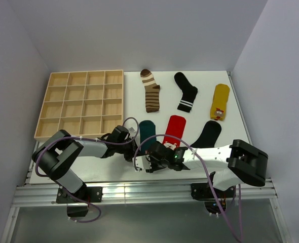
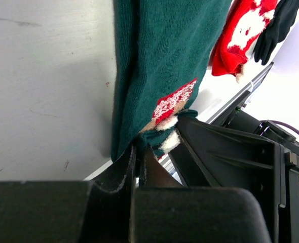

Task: Roll the socks
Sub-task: Roll the sock at the center of the board.

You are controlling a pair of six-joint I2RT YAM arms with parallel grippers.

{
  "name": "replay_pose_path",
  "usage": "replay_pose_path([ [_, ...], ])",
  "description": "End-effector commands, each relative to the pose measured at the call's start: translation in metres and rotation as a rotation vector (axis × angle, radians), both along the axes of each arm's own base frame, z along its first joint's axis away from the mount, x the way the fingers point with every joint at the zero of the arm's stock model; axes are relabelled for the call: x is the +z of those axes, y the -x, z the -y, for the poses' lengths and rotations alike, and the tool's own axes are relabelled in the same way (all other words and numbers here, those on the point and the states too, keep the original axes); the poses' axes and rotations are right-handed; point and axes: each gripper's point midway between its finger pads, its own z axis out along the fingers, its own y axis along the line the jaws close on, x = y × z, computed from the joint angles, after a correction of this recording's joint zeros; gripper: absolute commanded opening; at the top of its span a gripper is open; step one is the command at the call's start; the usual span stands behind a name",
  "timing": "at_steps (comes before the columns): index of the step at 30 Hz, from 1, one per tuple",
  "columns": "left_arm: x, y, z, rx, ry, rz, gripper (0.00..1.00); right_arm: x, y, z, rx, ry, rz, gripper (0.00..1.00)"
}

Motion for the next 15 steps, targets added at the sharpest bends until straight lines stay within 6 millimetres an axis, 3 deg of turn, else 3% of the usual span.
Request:
replay_pose_path([
  [1,-0.031,0.023,-0.029,-0.018,-0.147,-0.082,0.0,0.002,-0.008,-0.009,-0.02,-0.028,0.035,0.42],
  [7,-0.026,0.021,-0.028,-0.024,-0.132,-0.062,0.03,0.009,-0.008,-0.013,-0.039,-0.034,-0.036,0.25],
  [8,-0.024,0.02,-0.027,-0.026,-0.126,-0.053,0.05,0.007,-0.008,-0.006,-0.059,-0.011,-0.073,0.2],
  [10,-0.019,0.017,-0.026,-0.025,-0.114,-0.037,0.1,0.015,-0.005,-0.012,-0.051,-0.037,-0.154,0.17],
  [11,-0.017,0.014,-0.025,-0.021,-0.113,-0.024,0.15,0.011,-0.004,-0.002,-0.07,-0.008,-0.208,0.17],
  [13,-0.014,0.01,-0.025,-0.008,-0.121,0.001,0.18,0.017,-0.007,-0.003,-0.082,-0.016,-0.266,0.16],
  [14,-0.011,0.007,-0.025,-0.001,-0.12,0.012,0.21,0.014,0.002,0.002,-0.072,0.005,-0.344,0.15],
  [15,-0.009,0.004,-0.025,0.006,-0.117,0.025,0.23,0.018,-0.006,0.003,-0.094,-0.004,-0.367,0.15],
])
